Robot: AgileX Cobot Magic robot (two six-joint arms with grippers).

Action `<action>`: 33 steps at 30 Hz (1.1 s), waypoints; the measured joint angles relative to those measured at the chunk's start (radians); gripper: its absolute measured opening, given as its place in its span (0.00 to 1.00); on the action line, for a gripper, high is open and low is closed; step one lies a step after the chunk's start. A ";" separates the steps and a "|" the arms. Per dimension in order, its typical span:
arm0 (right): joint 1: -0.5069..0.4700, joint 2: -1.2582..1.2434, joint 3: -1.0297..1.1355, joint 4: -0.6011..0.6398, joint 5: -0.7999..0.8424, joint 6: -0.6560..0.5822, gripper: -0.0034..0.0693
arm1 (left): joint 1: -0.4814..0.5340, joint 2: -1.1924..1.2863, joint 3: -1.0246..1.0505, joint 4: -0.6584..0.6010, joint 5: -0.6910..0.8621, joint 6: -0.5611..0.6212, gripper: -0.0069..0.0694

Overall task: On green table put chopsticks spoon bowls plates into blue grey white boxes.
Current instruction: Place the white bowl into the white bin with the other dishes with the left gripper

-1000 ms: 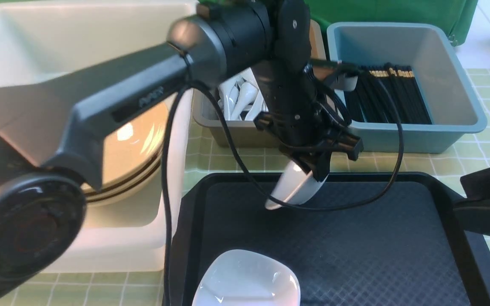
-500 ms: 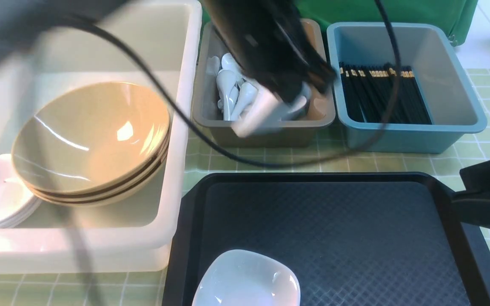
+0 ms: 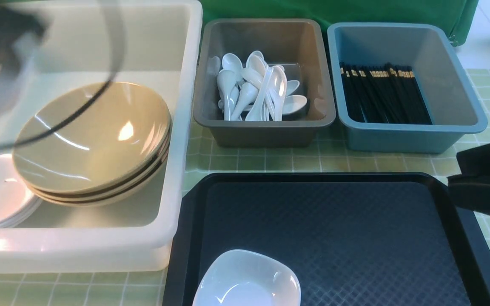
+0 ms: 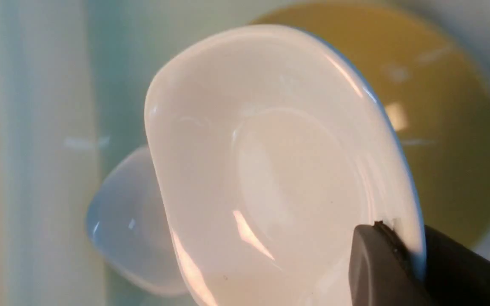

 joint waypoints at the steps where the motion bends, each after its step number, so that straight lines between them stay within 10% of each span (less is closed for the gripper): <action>1: 0.012 0.000 0.000 0.021 0.000 -0.024 0.37 | 0.079 0.005 0.060 -0.012 0.000 0.004 0.11; 9: 0.110 0.000 0.000 0.112 0.003 -0.180 0.37 | 0.324 0.052 0.147 -0.054 -0.053 0.026 0.11; 33: 0.116 0.000 0.000 0.145 0.031 -0.207 0.37 | 0.332 0.254 0.148 -0.190 -0.126 0.038 0.22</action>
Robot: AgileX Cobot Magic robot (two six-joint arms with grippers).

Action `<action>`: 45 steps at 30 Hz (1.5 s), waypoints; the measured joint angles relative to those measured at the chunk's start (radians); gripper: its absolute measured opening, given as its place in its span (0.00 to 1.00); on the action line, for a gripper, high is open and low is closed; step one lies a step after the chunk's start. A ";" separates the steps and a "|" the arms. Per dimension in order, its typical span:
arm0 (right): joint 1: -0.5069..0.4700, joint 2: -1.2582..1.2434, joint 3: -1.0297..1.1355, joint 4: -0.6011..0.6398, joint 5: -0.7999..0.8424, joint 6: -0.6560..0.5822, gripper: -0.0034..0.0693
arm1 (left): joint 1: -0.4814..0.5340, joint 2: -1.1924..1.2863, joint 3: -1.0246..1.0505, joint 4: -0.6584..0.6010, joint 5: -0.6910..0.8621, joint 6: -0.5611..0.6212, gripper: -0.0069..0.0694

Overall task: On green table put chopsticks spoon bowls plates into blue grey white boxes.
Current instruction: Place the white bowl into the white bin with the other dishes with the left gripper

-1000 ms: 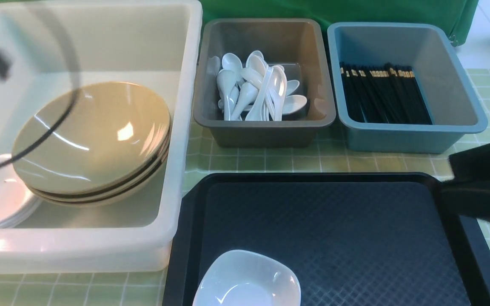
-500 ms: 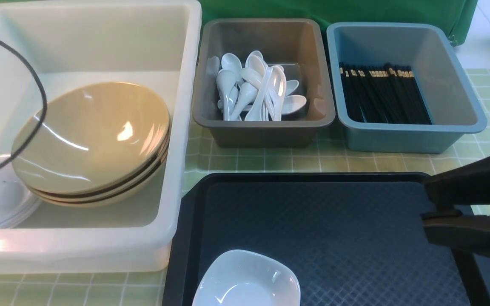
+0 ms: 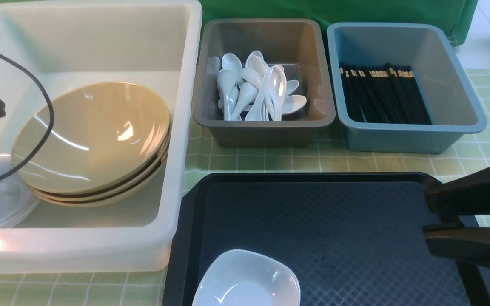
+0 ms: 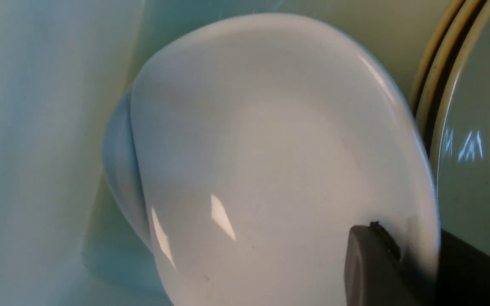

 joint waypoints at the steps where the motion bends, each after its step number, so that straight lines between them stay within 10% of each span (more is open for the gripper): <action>1: 0.000 0.000 0.000 0.000 0.000 0.000 0.37 | 0.000 0.000 0.000 0.000 0.000 -0.002 0.24; 15: 0.000 0.000 0.000 0.000 0.000 0.000 0.37 | -0.044 -0.093 -0.003 0.022 0.024 -0.018 0.84; 27: 0.000 0.000 0.000 0.001 0.000 0.000 0.37 | -0.081 -0.370 -0.120 -0.167 0.106 0.175 0.86; 32: 0.000 0.000 0.000 0.001 0.005 0.000 0.37 | -0.081 -0.317 -0.037 -0.086 0.088 0.127 0.71; 39: 0.000 0.000 0.000 0.001 0.033 0.000 0.37 | -0.081 -0.141 0.078 -0.042 0.017 0.098 0.17; 45: 0.000 0.000 0.000 0.001 0.038 0.000 0.37 | -0.081 -0.118 0.078 0.045 -0.023 0.051 0.09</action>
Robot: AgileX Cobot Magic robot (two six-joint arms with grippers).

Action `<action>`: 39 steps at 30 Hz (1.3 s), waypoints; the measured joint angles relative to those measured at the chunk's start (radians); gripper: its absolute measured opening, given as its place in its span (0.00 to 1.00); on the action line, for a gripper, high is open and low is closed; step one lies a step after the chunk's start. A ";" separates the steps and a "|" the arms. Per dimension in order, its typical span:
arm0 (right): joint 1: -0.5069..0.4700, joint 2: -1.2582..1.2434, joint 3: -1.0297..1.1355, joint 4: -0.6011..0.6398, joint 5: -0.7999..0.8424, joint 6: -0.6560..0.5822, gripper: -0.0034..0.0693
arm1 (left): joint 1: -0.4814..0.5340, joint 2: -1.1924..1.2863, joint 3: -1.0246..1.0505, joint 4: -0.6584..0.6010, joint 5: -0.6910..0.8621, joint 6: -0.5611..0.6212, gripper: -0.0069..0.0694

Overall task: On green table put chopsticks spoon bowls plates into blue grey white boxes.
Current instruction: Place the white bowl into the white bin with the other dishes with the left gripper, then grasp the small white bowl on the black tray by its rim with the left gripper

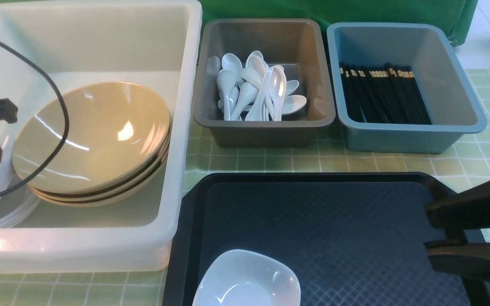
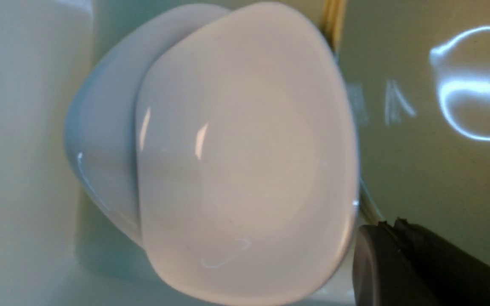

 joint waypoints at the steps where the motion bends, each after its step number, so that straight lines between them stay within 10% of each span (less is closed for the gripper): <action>1: 0.000 0.000 0.000 0.000 0.000 0.000 0.37 | 0.000 0.000 0.000 0.003 0.000 0.000 0.09; 27: 0.000 0.000 0.000 0.000 0.001 0.000 0.37 | -0.017 -0.047 -0.047 -0.143 0.009 0.059 0.09; 33: 0.000 0.000 0.000 0.000 0.001 0.000 0.37 | -0.212 -0.176 -0.089 -0.399 0.099 0.279 0.09; 39: 0.000 0.000 0.000 0.000 0.006 -0.001 0.37 | -0.519 -0.115 -0.023 -0.397 0.094 0.298 0.14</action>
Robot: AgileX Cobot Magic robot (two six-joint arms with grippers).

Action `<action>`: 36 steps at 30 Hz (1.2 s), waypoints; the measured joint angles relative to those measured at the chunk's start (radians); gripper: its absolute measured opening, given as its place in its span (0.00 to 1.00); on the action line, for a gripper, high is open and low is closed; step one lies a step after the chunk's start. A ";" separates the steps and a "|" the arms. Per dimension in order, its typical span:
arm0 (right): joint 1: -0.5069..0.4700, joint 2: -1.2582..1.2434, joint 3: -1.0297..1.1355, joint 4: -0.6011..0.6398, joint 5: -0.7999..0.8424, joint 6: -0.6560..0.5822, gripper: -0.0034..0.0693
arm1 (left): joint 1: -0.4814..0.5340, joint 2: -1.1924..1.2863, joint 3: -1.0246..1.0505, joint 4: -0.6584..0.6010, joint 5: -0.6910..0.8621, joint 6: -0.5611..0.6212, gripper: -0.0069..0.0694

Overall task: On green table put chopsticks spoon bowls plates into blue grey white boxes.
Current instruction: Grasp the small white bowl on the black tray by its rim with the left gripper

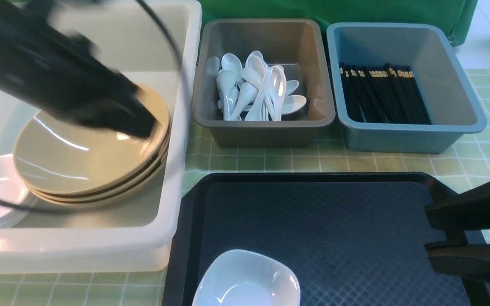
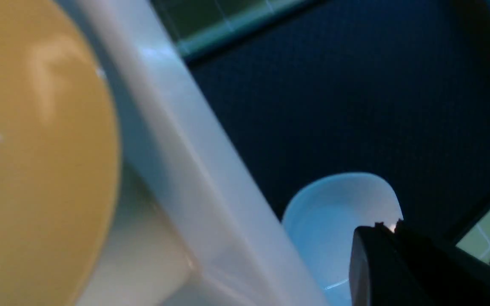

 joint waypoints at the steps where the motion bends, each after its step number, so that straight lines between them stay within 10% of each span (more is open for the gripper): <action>1: 0.000 0.000 0.000 0.000 0.003 0.000 0.37 | -0.036 0.022 0.005 0.010 -0.005 -0.011 0.16; 12: 0.000 0.000 0.000 0.000 0.058 0.000 0.37 | -0.394 0.318 0.012 0.309 -0.123 0.030 0.61; 19: 0.000 0.000 0.000 0.000 0.089 0.023 0.37 | -0.429 0.409 0.012 0.381 -0.153 -0.011 0.80; 28: 0.000 0.000 0.000 0.000 0.105 0.046 0.37 | -0.396 0.518 0.012 0.360 -0.126 -0.067 0.79; 36: 0.000 0.000 0.000 0.000 0.109 0.046 0.37 | -0.382 0.557 0.003 0.192 -0.059 0.018 0.36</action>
